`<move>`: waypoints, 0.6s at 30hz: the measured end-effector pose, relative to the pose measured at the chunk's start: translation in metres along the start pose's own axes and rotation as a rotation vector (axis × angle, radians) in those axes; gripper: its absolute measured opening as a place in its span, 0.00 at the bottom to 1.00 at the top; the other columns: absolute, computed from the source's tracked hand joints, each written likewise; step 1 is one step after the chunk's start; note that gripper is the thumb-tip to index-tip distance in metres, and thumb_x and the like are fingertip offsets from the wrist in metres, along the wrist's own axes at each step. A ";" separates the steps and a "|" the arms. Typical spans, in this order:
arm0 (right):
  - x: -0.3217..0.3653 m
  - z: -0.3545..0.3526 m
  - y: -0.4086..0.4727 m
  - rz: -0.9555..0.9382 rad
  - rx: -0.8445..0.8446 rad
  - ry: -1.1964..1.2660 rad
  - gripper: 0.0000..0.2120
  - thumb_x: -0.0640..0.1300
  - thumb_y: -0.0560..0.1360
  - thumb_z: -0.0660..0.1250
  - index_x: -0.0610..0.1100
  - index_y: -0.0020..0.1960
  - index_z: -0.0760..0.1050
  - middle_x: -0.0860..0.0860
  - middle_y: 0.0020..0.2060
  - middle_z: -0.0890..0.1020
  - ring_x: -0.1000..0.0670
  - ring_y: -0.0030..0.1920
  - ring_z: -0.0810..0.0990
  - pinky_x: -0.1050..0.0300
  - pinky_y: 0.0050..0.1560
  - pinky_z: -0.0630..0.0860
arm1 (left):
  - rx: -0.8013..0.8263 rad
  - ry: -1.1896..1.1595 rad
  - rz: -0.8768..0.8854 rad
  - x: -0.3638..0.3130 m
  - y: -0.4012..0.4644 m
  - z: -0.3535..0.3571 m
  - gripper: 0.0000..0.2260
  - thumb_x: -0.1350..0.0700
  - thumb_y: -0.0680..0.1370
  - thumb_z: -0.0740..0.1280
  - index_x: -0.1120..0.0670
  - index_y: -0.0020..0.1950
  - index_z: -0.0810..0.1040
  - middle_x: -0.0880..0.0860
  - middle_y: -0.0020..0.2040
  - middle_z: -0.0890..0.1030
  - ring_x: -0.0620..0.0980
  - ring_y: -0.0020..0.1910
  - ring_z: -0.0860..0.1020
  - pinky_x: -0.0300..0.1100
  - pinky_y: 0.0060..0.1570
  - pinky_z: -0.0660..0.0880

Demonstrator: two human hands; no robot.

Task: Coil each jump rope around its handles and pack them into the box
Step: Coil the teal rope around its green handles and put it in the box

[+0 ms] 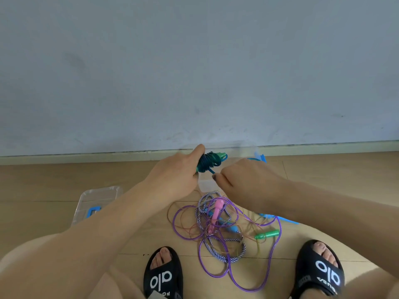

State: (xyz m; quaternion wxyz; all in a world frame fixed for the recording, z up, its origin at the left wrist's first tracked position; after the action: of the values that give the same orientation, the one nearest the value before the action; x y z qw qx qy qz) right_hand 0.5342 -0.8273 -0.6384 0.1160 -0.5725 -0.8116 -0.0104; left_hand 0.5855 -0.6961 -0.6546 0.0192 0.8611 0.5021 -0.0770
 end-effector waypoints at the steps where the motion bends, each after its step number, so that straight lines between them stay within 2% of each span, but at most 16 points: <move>1: 0.000 0.000 0.001 -0.020 0.009 -0.046 0.23 0.53 0.83 0.50 0.45 0.32 0.61 0.49 0.29 0.67 0.43 0.35 0.72 0.52 0.37 0.71 | 0.011 0.015 -0.011 0.000 0.001 0.003 0.13 0.59 0.76 0.61 0.49 0.58 0.63 0.54 0.35 0.74 0.55 0.31 0.74 0.46 0.27 0.67; 3: 0.001 -0.007 0.001 -0.053 0.005 -0.115 0.21 0.54 0.82 0.51 0.46 0.33 0.61 0.50 0.30 0.66 0.43 0.34 0.70 0.53 0.34 0.65 | 0.033 0.052 -0.045 0.005 0.001 0.005 0.14 0.59 0.76 0.61 0.50 0.59 0.63 0.53 0.35 0.72 0.54 0.31 0.72 0.44 0.25 0.62; 5: 0.001 -0.021 0.001 -0.099 -0.050 -0.198 0.19 0.55 0.82 0.51 0.46 0.38 0.66 0.51 0.31 0.66 0.43 0.35 0.69 0.54 0.31 0.59 | 0.046 0.113 -0.068 0.011 0.002 0.003 0.15 0.60 0.75 0.60 0.51 0.61 0.64 0.51 0.33 0.69 0.52 0.29 0.69 0.43 0.26 0.60; 8: -0.003 -0.045 0.007 -0.121 -0.169 -0.216 0.17 0.56 0.81 0.53 0.48 0.39 0.71 0.52 0.30 0.68 0.44 0.35 0.71 0.54 0.31 0.57 | 0.047 0.186 -0.010 0.007 0.001 0.000 0.18 0.60 0.74 0.60 0.50 0.63 0.63 0.51 0.32 0.68 0.55 0.30 0.70 0.44 0.28 0.65; 10: -0.012 -0.056 0.013 -0.107 -0.177 -0.073 0.18 0.56 0.80 0.57 0.49 0.35 0.68 0.52 0.30 0.71 0.47 0.36 0.72 0.54 0.32 0.60 | 0.049 0.225 0.066 -0.004 -0.002 -0.002 0.22 0.60 0.75 0.59 0.47 0.67 0.61 0.51 0.35 0.71 0.57 0.34 0.73 0.46 0.30 0.67; 12: -0.024 -0.058 0.019 -0.091 -0.134 0.091 0.17 0.57 0.79 0.61 0.49 0.35 0.70 0.53 0.30 0.73 0.51 0.35 0.71 0.55 0.33 0.62 | 0.064 0.255 0.127 -0.014 -0.005 -0.002 0.25 0.59 0.76 0.59 0.44 0.70 0.56 0.52 0.37 0.71 0.56 0.35 0.73 0.46 0.31 0.63; 14: -0.033 -0.055 0.024 -0.090 -0.080 0.235 0.17 0.57 0.78 0.64 0.48 0.36 0.75 0.53 0.28 0.74 0.53 0.31 0.70 0.59 0.32 0.64 | 0.059 0.239 0.171 -0.020 -0.009 -0.004 0.23 0.57 0.76 0.60 0.42 0.65 0.52 0.52 0.38 0.72 0.57 0.36 0.73 0.46 0.31 0.65; 16: -0.039 -0.051 0.029 -0.077 -0.028 0.374 0.18 0.58 0.77 0.66 0.46 0.36 0.76 0.53 0.26 0.71 0.54 0.28 0.66 0.64 0.29 0.63 | 0.035 0.177 0.219 -0.022 -0.013 -0.008 0.20 0.56 0.76 0.61 0.43 0.60 0.53 0.52 0.38 0.74 0.57 0.35 0.74 0.49 0.32 0.71; 18: -0.043 -0.047 0.032 -0.055 0.009 0.505 0.20 0.58 0.77 0.66 0.45 0.34 0.75 0.52 0.25 0.68 0.54 0.27 0.64 0.65 0.27 0.61 | 0.019 0.084 0.247 -0.022 -0.017 -0.010 0.17 0.56 0.76 0.62 0.43 0.56 0.55 0.51 0.35 0.72 0.57 0.33 0.73 0.50 0.31 0.71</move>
State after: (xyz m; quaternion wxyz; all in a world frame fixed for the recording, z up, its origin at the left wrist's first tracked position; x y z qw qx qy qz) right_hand 0.5861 -0.8634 -0.6049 0.3173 -0.5289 -0.7722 -0.1526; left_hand 0.5611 -0.7056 -0.6409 -0.0007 0.9191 0.3918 -0.0425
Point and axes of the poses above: each hand's wrist, its own y-axis towards the middle knuckle, its own z-axis out of the palm, x = y × z, the point moved 5 cm from there along y, towards the middle knuckle
